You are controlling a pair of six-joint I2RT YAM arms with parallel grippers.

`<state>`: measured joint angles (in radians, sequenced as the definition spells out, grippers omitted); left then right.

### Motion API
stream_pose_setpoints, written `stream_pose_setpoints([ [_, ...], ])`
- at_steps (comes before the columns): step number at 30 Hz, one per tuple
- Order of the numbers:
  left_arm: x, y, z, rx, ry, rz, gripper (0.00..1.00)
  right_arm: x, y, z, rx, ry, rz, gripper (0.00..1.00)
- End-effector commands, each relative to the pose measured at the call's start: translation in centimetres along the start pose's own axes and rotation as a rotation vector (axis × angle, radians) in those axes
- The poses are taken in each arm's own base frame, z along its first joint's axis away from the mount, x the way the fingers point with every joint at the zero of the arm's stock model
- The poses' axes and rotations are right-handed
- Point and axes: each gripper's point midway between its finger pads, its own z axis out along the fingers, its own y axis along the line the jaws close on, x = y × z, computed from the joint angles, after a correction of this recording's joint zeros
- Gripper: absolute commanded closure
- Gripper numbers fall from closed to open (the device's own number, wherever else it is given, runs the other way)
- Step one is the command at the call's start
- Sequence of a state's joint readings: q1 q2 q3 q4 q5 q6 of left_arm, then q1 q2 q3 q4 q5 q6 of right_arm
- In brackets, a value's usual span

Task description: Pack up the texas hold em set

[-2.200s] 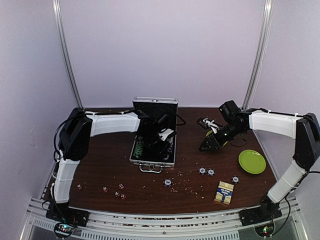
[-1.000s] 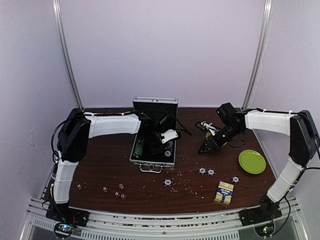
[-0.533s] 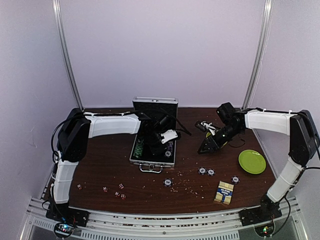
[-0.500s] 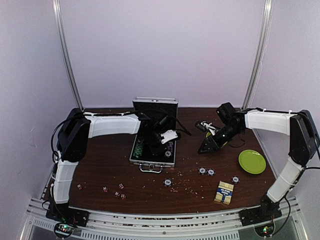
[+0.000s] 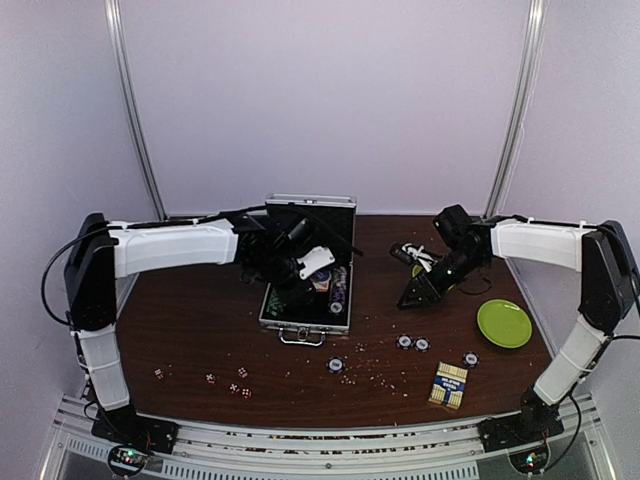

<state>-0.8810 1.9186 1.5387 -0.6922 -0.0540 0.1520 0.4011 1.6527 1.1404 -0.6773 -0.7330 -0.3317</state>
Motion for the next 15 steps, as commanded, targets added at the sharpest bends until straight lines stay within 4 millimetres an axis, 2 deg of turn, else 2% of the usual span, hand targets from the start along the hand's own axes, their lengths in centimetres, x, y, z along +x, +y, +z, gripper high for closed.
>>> stream_pose_setpoints([
  [1, -1.6, 0.6, -4.5, -0.053, -0.157, -0.112, 0.58, -0.4, 0.5, -2.1, 0.055, -0.008, -0.118, 0.53],
  [7, 1.3, 1.0, -6.5, -0.115, -0.211, -0.254, 0.54, 2.0, 1.1, -2.3, 0.172, 0.107, -0.3, 0.55],
  [9, 2.8, 1.1, -6.5, -0.139, -0.194, -0.291, 0.49, 2.8, 1.5, -2.1, 0.217, 0.154, -0.377, 0.55],
  [13, 6.5, 1.6, -6.0, -0.167, -0.128, -0.424, 0.3, 3.8, 3.1, -1.2, 0.252, 0.222, -0.506, 0.55],
  [15, 8.0, 1.1, -5.5, -0.139, -0.099, -0.491, 0.27, 3.8, 3.6, -0.8, 0.257, 0.226, -0.532, 0.53],
])
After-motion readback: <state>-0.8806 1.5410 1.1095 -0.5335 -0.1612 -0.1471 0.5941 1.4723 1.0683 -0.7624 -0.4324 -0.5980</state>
